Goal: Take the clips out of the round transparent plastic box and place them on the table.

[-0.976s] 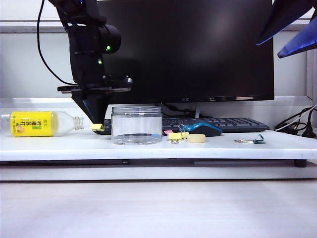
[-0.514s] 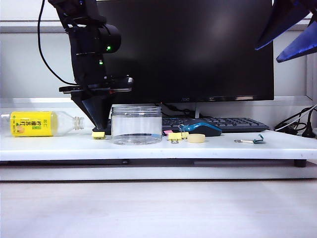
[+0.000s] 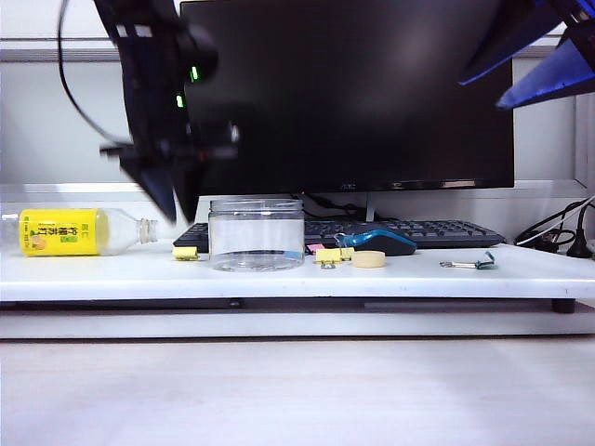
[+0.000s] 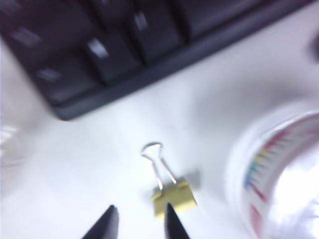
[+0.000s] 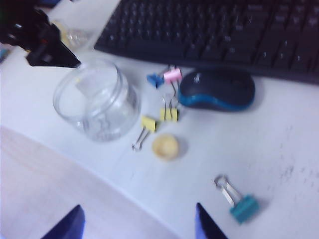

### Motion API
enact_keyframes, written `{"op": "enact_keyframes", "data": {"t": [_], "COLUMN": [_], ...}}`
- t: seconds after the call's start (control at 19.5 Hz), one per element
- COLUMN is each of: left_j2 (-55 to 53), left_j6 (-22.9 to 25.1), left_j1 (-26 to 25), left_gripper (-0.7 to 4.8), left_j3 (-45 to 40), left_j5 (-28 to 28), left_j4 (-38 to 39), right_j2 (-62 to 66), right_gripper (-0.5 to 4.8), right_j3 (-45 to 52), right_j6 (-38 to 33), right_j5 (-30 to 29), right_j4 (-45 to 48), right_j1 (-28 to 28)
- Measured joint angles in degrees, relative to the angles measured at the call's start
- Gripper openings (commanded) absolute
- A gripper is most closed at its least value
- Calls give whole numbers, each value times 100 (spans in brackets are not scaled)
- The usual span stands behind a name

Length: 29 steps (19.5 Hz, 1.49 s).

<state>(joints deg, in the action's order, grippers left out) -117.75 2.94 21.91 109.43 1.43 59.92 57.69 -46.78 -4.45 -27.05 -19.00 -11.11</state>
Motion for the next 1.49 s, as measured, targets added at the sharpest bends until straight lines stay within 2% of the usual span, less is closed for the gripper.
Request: {"op": "enact_keyframes", "data": {"t": [0.31, 0.36, 0.82, 1.18, 1.34, 1.49], "left_j2": [870, 1235, 3016, 4951, 5700, 6870], "left_j6": [2, 2, 2, 275, 400, 435], "left_j1": [-9, -7, -2, -2, -2, -2], "left_gripper": [127, 127, 127, 126, 126, 126], "left_j3": [7, 7, 11, -35, -481, -1552], "left_j5": [-131, -413, -1631, -1690, -1690, -1681], "left_j4": [-188, -212, -511, -437, -380, -389], "right_j2": [138, 155, 149, -367, -796, -1478], "right_gripper": [284, 284, 284, 284, 284, 284], "right_j3": [0, 0, -2, -33, -37, -35], "right_j6": [-2, -2, -46, -138, -138, -138], "right_j5": [2, 0, 0, -232, -251, -254], "right_j4": [76, 129, 623, 966, 1019, 1016], "right_j1": [2, 0, 2, 0, 0, 2]}}
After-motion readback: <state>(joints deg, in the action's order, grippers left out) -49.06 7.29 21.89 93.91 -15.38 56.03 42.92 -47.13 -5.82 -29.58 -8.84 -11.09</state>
